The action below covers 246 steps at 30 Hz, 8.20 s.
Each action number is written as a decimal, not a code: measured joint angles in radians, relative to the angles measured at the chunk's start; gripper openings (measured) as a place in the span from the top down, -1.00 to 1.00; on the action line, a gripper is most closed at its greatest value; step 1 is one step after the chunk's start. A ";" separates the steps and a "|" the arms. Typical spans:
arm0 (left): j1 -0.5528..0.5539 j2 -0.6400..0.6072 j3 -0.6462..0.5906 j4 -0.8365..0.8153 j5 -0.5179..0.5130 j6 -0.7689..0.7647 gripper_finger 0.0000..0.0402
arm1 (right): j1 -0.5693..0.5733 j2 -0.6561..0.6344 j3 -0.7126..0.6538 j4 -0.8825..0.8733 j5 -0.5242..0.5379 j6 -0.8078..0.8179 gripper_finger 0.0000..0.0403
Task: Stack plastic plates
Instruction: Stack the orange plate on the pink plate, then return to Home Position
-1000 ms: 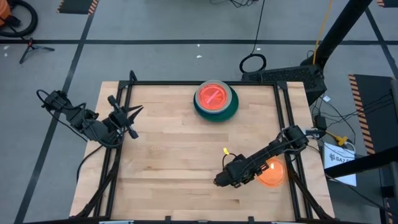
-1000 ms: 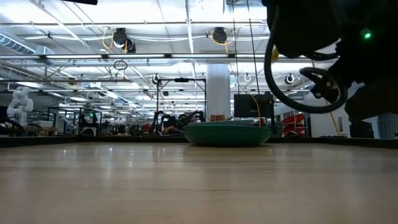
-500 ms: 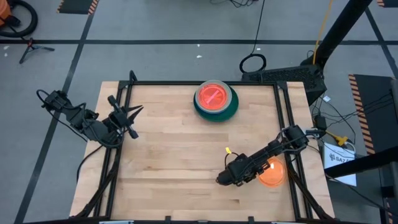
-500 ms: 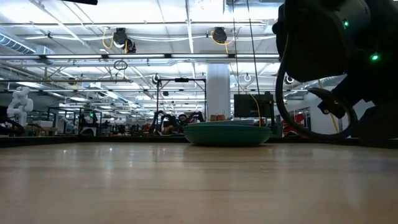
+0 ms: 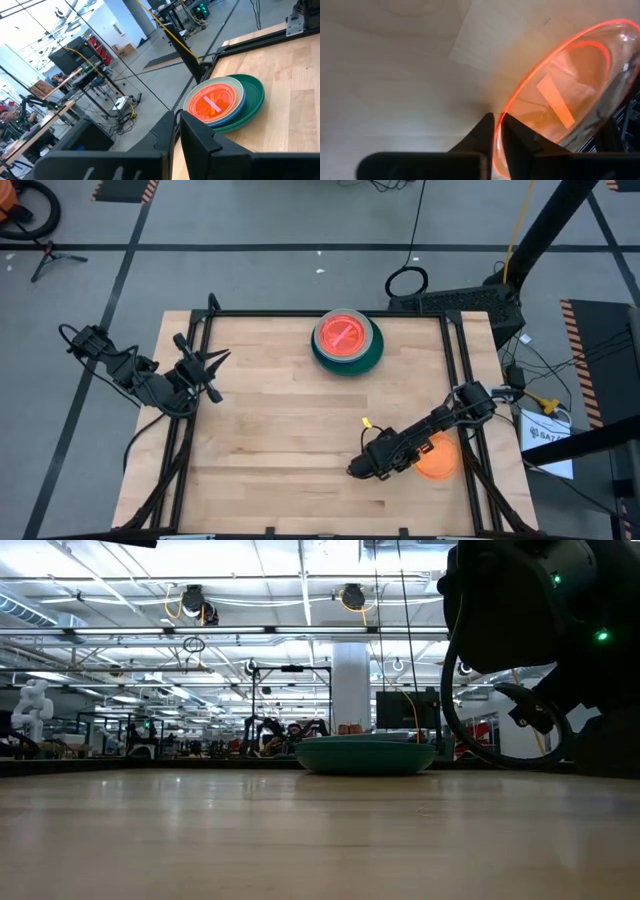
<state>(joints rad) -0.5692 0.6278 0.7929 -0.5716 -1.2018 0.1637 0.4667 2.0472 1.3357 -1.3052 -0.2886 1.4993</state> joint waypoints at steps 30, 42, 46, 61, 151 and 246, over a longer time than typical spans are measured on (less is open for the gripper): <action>0.000 0.000 0.000 0.016 0.000 0.015 0.83 | -0.121 0.001 0.376 -0.266 0.382 -0.235 1.00; 0.000 0.000 0.000 0.053 0.000 0.037 0.83 | -0.293 0.001 0.525 -0.256 0.643 -0.728 1.00; 0.000 0.000 0.000 0.053 0.000 0.038 0.83 | -0.365 0.001 0.535 -0.202 0.657 -1.083 1.00; 0.000 0.000 0.000 0.053 0.000 0.049 0.83 | -0.644 0.000 0.523 0.008 0.708 -1.706 1.00; 0.172 0.461 0.000 0.382 0.422 -0.107 0.83 | -0.543 -1.435 -0.819 1.227 0.310 -1.792 1.00; 0.503 -0.609 -0.782 0.585 1.148 -0.084 0.83 | -0.546 -2.044 -1.320 1.338 0.340 -1.643 1.00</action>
<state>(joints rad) -0.0658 0.0193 0.0113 0.0138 -0.0540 0.0798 -0.0792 0.0036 0.0154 0.0330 0.0517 -0.1436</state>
